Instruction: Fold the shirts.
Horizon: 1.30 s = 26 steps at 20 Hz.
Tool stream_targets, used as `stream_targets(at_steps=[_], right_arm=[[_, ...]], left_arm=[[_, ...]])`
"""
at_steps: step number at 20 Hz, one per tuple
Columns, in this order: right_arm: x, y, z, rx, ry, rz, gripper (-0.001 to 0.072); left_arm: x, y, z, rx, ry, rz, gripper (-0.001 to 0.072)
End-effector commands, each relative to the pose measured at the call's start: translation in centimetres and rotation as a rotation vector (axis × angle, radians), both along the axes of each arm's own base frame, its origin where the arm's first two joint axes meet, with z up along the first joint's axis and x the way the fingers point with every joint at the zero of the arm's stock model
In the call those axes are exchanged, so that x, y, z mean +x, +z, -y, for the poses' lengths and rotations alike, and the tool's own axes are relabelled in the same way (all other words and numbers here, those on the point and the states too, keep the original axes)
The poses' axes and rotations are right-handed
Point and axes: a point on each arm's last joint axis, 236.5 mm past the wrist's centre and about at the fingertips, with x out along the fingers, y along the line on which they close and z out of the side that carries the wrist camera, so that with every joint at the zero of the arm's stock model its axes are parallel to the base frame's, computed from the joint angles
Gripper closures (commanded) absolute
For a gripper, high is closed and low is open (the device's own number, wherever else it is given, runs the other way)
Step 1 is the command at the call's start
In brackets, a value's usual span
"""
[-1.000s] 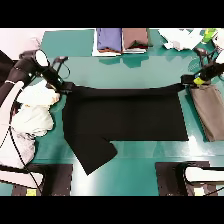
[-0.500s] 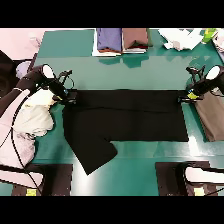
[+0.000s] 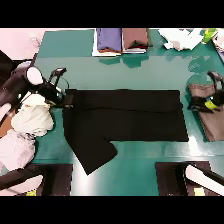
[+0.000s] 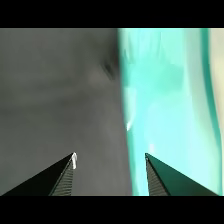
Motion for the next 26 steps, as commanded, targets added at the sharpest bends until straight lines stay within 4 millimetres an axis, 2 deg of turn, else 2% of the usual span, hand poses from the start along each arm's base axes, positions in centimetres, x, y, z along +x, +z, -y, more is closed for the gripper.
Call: stream_targets(at_steps=[1, 3, 5, 14, 17, 19, 20, 23, 24, 26], right_arm=[[-6.5, -3.2, 0.0, 0.064, -0.108, -0.122, 0.0199], [-8.6, -5.1, -0.9, 0.096, -0.113, -0.185, 0.0199], [-9.7, -6.3, -1.8, 0.11, -0.105, -0.215, 0.02], [-10.0, -8.9, -4.6, 0.113, 0.003, -0.285, 0.0205], [-9.9, -9.4, -5.4, 0.112, 0.045, -0.302, 0.0358], [-9.5, -9.1, -5.8, 0.096, 0.079, -0.277, 0.0607], [-9.2, -8.6, -6.0, 0.086, 0.093, -0.256, 0.0693], [-8.5, -7.3, -6.3, 0.06, 0.115, -0.184, 0.0693], [-8.3, -6.9, -6.2, 0.053, 0.116, -0.161, 0.0693], [-8.0, -6.4, -6.2, 0.044, 0.116, -0.13, 0.0693]], left_arm=[[-4.8, -0.8, 1.2, -0.007, 0.002, 0.004, 0.023], [-6.4, -1.7, 1.4, -0.004, 0.002, -0.017, 0.023], [-7.1, -2.4, 1.4, 0.002, -0.001, -0.04, 0.0229], [-6.6, -2.5, 1.5, -0.004, 0.003, -0.021, 0.0229], [-6.9, -2.5, 1.4, 0.0, -0.002, -0.029, 0.0229], [-7.3, -2.5, 0.7, 0.029, -0.01, -0.038, 0.0229], [-7.6, -2.4, 0.2, 0.049, -0.01, -0.045, 0.0229], [-9.8, -2.5, -1.0, 0.078, 0.022, -0.099, 0.0226], [-10.8, -2.9, -1.3, 0.083, 0.046, -0.124, 0.0187], [-12.9, -4.8, -1.8, 0.091, 0.086, -0.19, 0.0189]])
